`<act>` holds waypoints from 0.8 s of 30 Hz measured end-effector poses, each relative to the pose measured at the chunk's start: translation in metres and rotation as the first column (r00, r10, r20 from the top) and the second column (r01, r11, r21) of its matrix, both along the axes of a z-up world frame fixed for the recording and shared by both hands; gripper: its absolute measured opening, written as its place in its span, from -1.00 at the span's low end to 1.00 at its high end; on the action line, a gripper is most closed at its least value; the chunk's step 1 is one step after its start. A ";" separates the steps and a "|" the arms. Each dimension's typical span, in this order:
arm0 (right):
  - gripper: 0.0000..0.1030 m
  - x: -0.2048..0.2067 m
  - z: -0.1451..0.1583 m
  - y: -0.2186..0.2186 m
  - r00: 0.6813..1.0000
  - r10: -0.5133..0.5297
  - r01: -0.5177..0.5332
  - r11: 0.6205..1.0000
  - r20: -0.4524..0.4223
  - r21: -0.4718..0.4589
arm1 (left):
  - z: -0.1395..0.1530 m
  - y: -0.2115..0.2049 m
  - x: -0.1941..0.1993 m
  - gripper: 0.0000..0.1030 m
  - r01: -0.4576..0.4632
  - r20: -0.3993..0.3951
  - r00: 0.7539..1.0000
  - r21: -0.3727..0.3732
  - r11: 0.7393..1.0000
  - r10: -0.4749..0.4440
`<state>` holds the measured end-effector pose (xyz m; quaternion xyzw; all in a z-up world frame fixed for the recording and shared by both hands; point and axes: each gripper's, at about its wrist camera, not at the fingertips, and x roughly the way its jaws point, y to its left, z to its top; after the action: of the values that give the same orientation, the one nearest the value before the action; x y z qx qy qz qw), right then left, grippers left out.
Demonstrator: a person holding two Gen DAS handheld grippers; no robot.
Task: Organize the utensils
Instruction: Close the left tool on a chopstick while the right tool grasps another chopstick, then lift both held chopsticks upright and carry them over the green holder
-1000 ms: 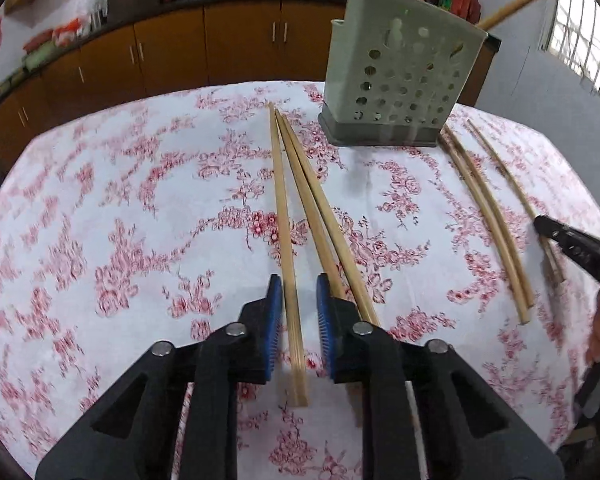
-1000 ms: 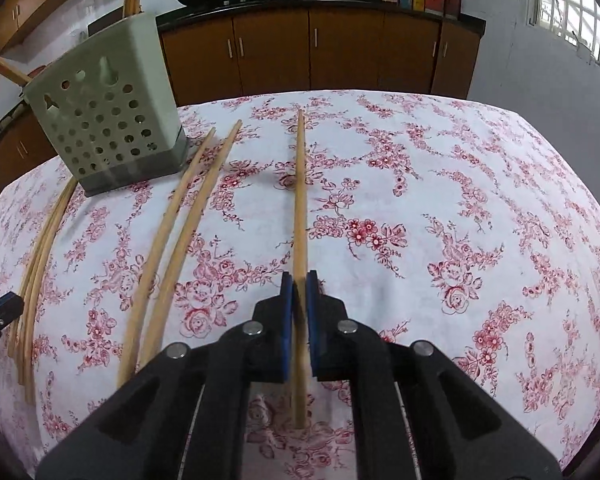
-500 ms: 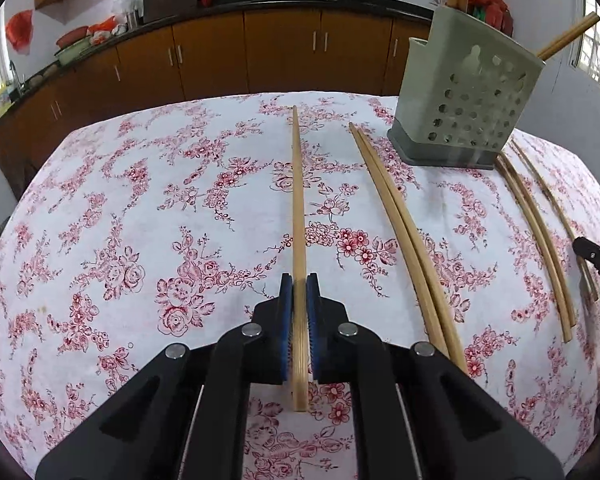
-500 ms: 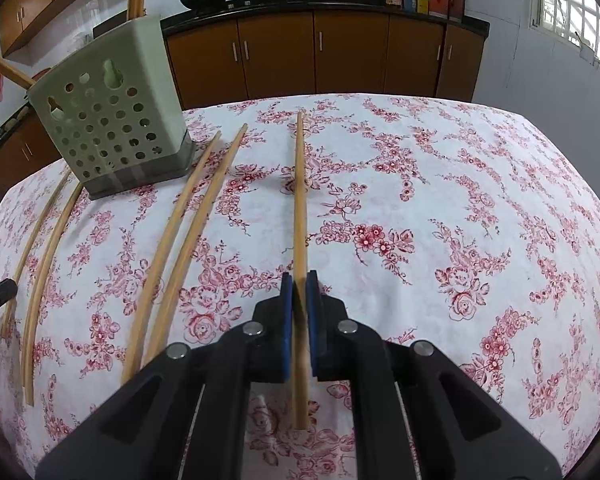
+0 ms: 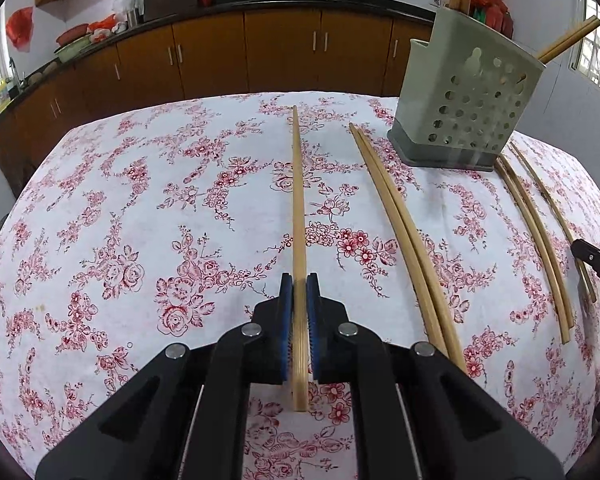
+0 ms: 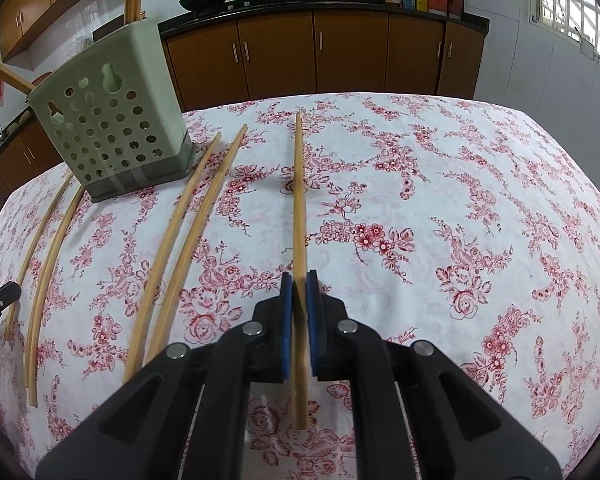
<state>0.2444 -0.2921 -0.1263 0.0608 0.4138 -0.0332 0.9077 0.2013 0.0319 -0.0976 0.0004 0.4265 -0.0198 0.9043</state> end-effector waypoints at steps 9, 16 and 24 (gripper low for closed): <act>-0.84 0.000 0.000 0.000 1.000 0.000 0.000 1.000 0.000 0.000 | 0.001 0.001 0.000 -0.84 -0.001 -0.001 1.000 -0.007 1.000 0.001; -0.84 0.000 0.000 0.000 1.000 0.000 0.000 1.000 0.000 0.004 | 0.001 0.000 0.000 -0.84 -0.003 -0.002 1.000 -0.011 1.000 0.003; -0.84 -0.008 0.000 0.003 1.000 0.001 -0.001 1.000 -0.002 -0.004 | 0.001 -0.007 -0.001 -0.84 -0.002 -0.001 1.000 0.023 1.000 0.002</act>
<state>0.2367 -0.2889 -0.1264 0.0586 0.4145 -0.0338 0.9075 0.2002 0.0251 -0.0969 0.0105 0.4274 -0.0141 0.9039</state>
